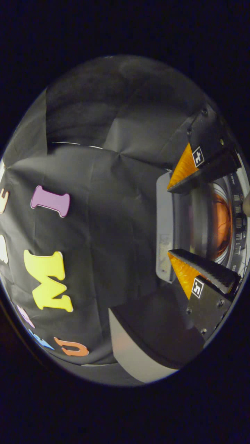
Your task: Put the clothes into the washing machine and then close the washing machine lid.
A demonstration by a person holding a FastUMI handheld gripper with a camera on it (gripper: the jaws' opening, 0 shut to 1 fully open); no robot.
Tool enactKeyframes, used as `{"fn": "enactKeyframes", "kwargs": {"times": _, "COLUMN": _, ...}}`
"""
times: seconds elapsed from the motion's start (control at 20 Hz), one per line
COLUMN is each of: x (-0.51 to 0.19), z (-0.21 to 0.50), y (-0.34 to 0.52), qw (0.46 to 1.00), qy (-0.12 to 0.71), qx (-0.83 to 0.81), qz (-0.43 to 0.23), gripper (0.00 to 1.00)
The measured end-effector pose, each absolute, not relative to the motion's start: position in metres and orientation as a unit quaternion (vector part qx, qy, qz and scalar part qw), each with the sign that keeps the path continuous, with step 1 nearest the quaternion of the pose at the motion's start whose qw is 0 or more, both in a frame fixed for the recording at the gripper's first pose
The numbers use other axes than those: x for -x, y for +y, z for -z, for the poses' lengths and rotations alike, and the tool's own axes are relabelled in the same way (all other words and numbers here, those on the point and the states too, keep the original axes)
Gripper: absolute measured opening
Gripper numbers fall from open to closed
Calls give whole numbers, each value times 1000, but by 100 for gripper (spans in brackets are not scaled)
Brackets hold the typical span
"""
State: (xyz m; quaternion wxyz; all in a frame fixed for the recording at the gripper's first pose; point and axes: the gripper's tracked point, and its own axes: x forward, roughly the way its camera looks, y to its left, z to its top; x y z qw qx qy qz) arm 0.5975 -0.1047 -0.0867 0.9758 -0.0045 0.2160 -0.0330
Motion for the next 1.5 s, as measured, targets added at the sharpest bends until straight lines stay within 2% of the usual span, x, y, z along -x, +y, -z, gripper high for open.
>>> {"fn": "enactKeyframes", "kwargs": {"times": 0.4, "x": -549, "z": 116, "y": -97, "qw": 970, "qy": 240, "qx": 17, "qz": 37, "gripper": 100}}
{"fn": "enactKeyframes", "kwargs": {"times": 0.8, "x": -489, "z": 61, "y": -96, "qw": 982, "qy": 183, "qx": -4, "qz": 41, "gripper": 100}}
{"fn": "enactKeyframes", "kwargs": {"times": 1.5, "x": -205, "z": -13, "y": -64, "qw": 998, "qy": 54, "qx": -20, "qz": 35, "gripper": 100}}
